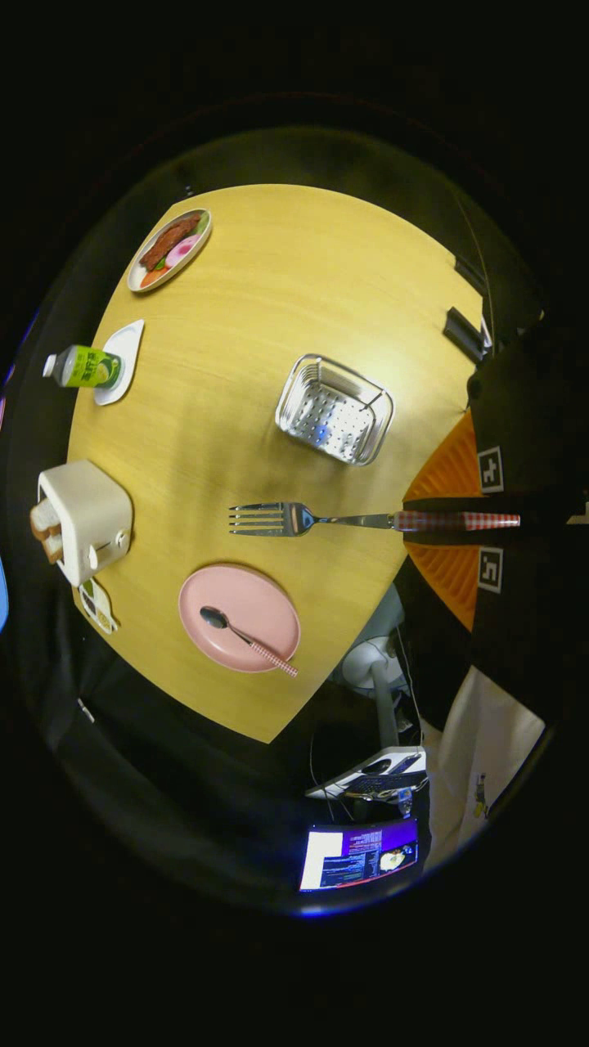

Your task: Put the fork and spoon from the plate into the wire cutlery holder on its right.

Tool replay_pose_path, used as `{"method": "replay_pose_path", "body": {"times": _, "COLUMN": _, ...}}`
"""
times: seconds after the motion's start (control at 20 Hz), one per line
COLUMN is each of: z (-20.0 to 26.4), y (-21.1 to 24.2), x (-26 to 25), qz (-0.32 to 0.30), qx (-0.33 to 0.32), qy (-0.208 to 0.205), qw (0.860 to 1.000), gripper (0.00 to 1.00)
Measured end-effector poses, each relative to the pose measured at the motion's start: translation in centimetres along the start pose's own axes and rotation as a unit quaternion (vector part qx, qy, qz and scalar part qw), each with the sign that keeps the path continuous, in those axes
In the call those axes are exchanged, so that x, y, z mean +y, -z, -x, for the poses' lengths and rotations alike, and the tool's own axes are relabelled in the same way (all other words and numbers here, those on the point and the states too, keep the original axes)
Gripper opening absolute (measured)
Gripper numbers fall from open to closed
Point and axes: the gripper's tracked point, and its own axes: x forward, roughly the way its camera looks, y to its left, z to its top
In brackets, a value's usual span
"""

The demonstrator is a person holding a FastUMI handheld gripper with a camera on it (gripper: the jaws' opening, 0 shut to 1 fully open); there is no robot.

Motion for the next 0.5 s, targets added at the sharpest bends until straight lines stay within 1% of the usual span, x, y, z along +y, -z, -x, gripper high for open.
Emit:
{"method": "replay_pose_path", "body": {"times": 0.1, "z": 0.3, "y": 0.7, "x": -1.9, "qz": -0.004, "qx": 0.032, "qy": 0.013, "qw": 0.999, "gripper": 0.09}}
{"method": "replay_pose_path", "body": {"times": 0.2, "z": 0.0, "y": 1.8, "x": -3.2, "qz": -0.017, "qx": 0.073, "qy": 0.017, "qw": 0.997, "gripper": 0.10}}
{"method": "replay_pose_path", "body": {"times": 0.4, "z": -1.9, "y": 3.1, "x": -4.5, "qz": -0.059, "qx": 0.147, "qy": 0.017, "qw": 0.987, "gripper": 0.09}}
{"method": "replay_pose_path", "body": {"times": 0.5, "z": -2.2, "y": 3.6, "x": -5.3, "qz": -0.078, "qx": 0.186, "qy": 0.024, "qw": 0.979, "gripper": 0.09}}
